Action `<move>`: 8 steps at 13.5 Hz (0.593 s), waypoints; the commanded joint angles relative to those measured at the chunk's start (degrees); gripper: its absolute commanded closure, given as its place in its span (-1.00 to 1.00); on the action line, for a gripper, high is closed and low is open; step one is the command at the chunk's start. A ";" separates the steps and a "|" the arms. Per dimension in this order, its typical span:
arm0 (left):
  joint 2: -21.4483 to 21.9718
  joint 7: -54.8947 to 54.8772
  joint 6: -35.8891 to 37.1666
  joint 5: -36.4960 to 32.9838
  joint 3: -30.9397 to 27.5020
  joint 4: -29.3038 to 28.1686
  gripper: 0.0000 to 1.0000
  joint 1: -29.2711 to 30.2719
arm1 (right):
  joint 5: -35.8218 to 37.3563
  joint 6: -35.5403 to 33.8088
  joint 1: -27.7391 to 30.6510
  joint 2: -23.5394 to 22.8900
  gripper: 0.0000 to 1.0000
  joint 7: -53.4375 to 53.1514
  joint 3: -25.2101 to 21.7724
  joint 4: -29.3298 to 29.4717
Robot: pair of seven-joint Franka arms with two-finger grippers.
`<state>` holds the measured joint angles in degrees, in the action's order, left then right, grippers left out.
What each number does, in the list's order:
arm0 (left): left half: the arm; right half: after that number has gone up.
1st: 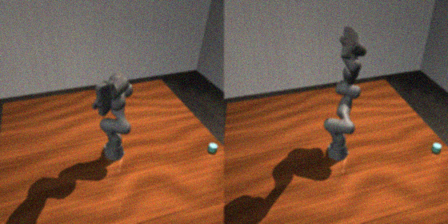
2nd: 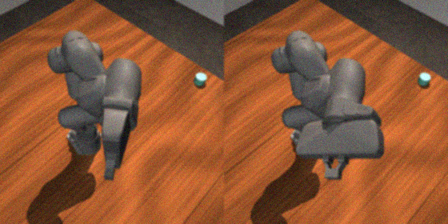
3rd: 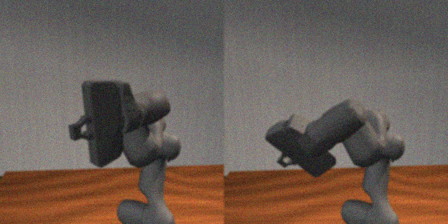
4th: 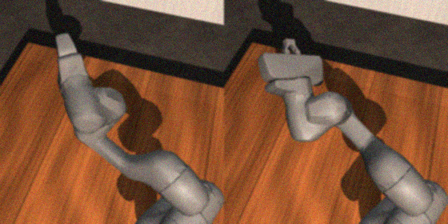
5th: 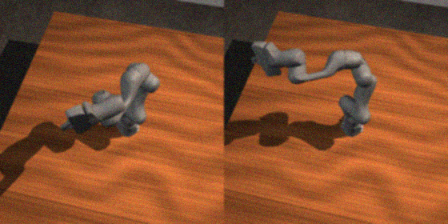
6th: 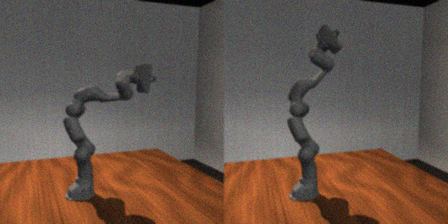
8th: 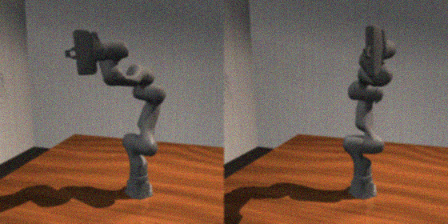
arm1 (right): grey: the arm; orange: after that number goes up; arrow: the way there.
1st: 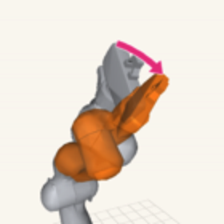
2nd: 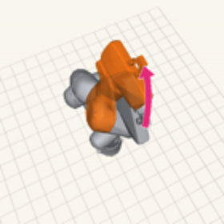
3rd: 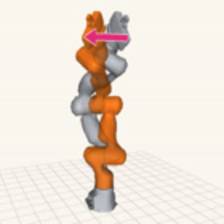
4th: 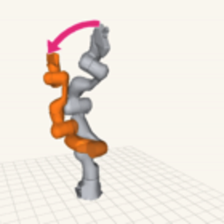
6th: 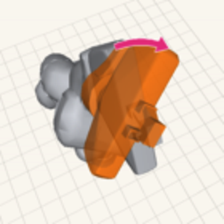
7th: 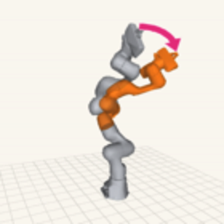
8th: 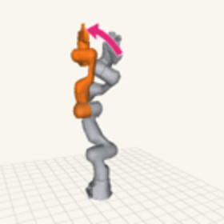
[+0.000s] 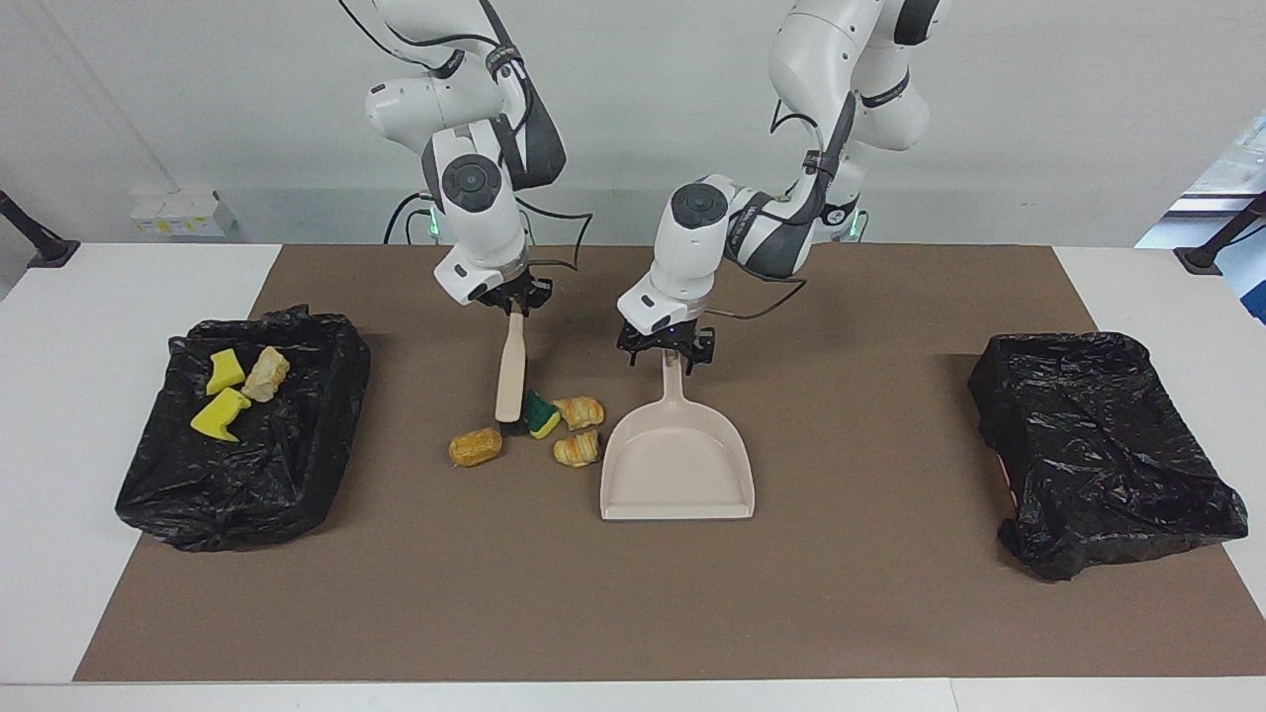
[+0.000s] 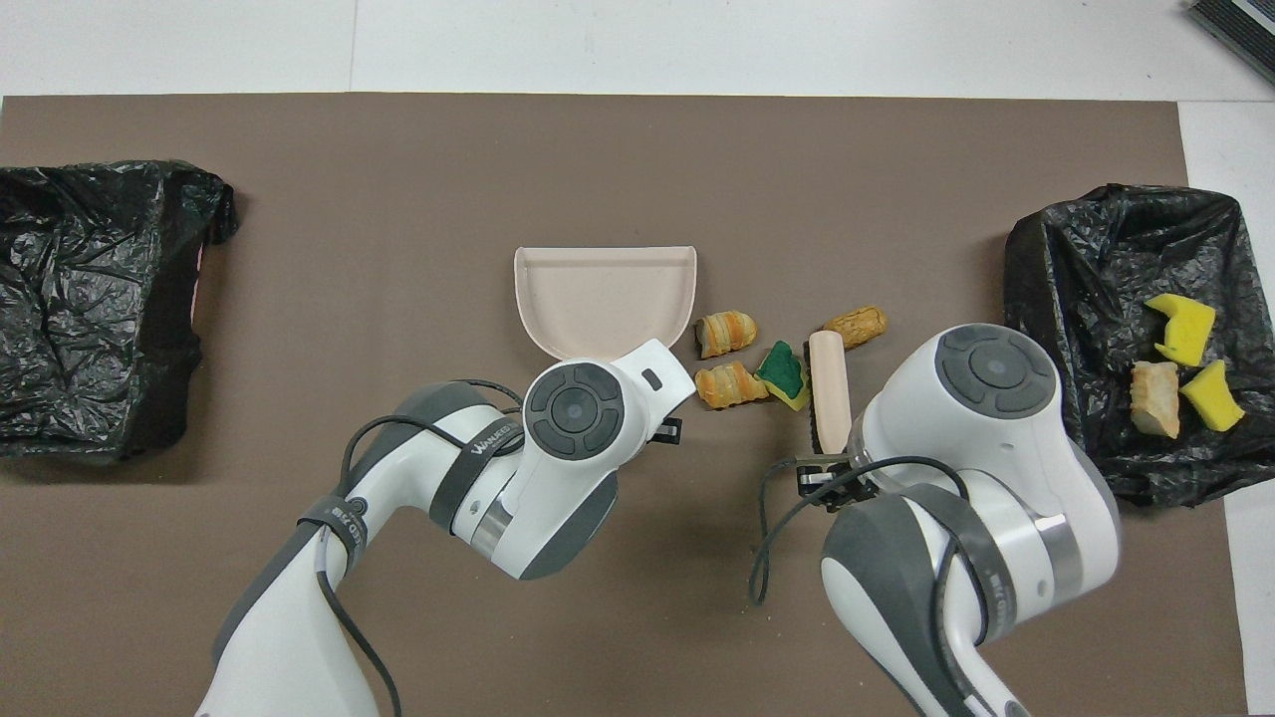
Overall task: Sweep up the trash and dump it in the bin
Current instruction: 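Grasp the dustpan with the left gripper while the right gripper grasps the brush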
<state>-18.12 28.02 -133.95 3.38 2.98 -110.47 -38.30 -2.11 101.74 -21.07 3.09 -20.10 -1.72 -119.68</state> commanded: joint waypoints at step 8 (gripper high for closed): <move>1.68 0.02 5.19 -3.38 -0.78 1.39 0.32 -0.02 | 5.36 -2.69 7.98 -0.19 1.00 14.38 -0.21 5.42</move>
<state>-17.01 28.02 -130.40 1.13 2.56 -109.27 -38.26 2.60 99.19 -13.95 3.04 -7.89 -2.25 -114.56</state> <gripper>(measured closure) 0.432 0.740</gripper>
